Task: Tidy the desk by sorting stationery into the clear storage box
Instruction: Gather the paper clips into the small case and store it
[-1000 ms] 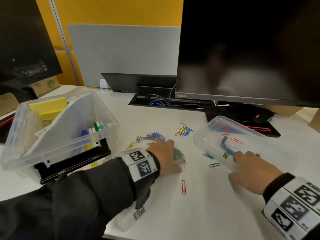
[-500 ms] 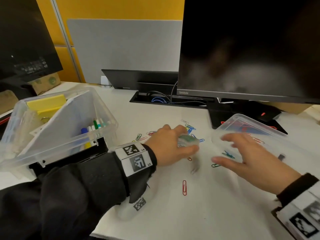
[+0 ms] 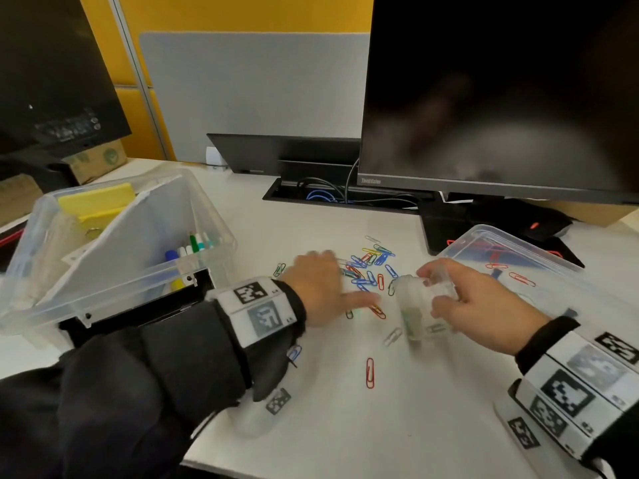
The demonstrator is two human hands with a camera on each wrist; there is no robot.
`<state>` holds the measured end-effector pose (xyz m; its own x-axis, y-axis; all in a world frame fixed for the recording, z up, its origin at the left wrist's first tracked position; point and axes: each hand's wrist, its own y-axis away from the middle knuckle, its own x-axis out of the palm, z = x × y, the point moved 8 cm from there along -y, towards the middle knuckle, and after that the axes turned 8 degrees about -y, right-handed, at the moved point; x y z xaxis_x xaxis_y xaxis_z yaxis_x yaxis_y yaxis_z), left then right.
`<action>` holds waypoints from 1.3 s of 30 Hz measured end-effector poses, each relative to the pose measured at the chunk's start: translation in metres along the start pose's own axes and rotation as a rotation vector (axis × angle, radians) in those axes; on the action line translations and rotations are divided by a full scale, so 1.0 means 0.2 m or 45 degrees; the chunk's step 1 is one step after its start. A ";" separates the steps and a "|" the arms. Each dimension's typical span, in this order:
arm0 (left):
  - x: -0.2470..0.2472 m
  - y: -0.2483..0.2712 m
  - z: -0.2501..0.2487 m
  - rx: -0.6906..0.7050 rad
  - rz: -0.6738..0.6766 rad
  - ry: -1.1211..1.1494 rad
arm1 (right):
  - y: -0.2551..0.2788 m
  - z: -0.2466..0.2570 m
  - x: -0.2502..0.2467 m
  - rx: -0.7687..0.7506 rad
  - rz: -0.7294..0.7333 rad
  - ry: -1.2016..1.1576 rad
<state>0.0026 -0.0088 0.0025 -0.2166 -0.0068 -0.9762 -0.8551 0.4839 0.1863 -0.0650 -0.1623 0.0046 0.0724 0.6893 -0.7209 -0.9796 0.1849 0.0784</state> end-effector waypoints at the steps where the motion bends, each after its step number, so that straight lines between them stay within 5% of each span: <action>1: 0.01 0.00 0.10 -0.194 0.048 -0.176 | 0.00 -0.02 -0.02 0.033 -0.025 0.067; 4: 0.05 0.05 0.25 -0.445 0.257 -0.488 | 0.00 -0.09 -0.05 0.144 -0.046 0.221; 9: 0.09 0.06 0.22 -0.323 0.392 -0.440 | 0.02 -0.14 -0.08 0.274 -0.138 0.228; 12: 0.13 0.00 0.23 -0.381 0.342 -0.290 | 0.03 -0.17 -0.10 0.331 -0.203 0.084; 17: 0.14 -0.04 0.00 0.048 0.175 0.064 | 0.05 -0.14 -0.13 0.286 -0.284 0.081; 20: 0.05 -0.13 0.05 0.038 -0.004 0.076 | 0.07 -0.10 -0.15 0.214 -0.300 0.133; 25: 0.11 -0.28 0.20 -0.179 0.220 -0.031 | 0.06 -0.11 -0.16 0.258 -0.347 0.081; 30: 0.16 -0.24 0.01 0.075 0.377 0.067 | 0.05 -0.16 -0.17 0.340 -0.440 -0.002; 39: 0.05 -0.47 -0.16 0.158 0.253 -0.024 | 0.04 -0.14 -0.17 0.250 -0.435 -0.009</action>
<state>0.0646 -0.0827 -0.0216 -0.3655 0.1149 -0.9237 -0.7318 0.5777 0.3615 -0.0798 -0.2048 0.0106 0.3900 0.5693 -0.7237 -0.8445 0.5345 -0.0346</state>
